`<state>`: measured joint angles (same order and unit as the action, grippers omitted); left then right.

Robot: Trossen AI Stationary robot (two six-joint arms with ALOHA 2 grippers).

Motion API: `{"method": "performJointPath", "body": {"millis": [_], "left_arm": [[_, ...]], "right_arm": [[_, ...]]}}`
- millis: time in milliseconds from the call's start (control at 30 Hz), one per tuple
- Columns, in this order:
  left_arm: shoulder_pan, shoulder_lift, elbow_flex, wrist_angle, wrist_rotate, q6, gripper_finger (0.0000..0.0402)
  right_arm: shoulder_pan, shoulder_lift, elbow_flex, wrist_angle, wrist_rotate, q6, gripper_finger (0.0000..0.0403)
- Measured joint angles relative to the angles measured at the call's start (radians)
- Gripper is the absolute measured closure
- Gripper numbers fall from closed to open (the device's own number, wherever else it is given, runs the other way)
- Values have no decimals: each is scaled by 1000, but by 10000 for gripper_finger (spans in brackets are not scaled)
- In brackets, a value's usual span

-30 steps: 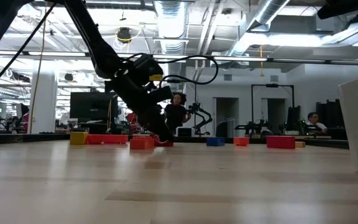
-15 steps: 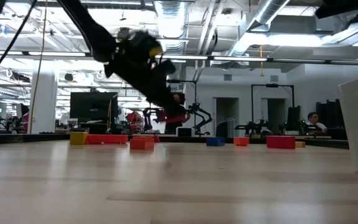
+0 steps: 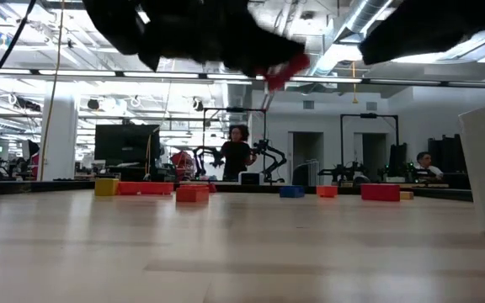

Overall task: Sort blocks by size
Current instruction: Put the large red wooden block into the gray bin

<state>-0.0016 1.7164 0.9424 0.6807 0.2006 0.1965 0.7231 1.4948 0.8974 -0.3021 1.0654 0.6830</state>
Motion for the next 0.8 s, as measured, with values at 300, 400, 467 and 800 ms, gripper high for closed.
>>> {"method": "performJointPath", "body": {"millis": [300,400,467,800], "left_arm": [[-120,0,0,208,-3,4,283],[-146,0,0,228,-18,12,283],[-162,0,0,235,-48,36,283],[-195,4,0,304,-101,72,283]], "right_arm": [[-86,0,-3,260,-100,-289,157],[-108,0,-3,319,-132,-339,156],[-125,0,-3,351,-176,-361,155],[-157,0,-3,535,-286,-527,155]]}}
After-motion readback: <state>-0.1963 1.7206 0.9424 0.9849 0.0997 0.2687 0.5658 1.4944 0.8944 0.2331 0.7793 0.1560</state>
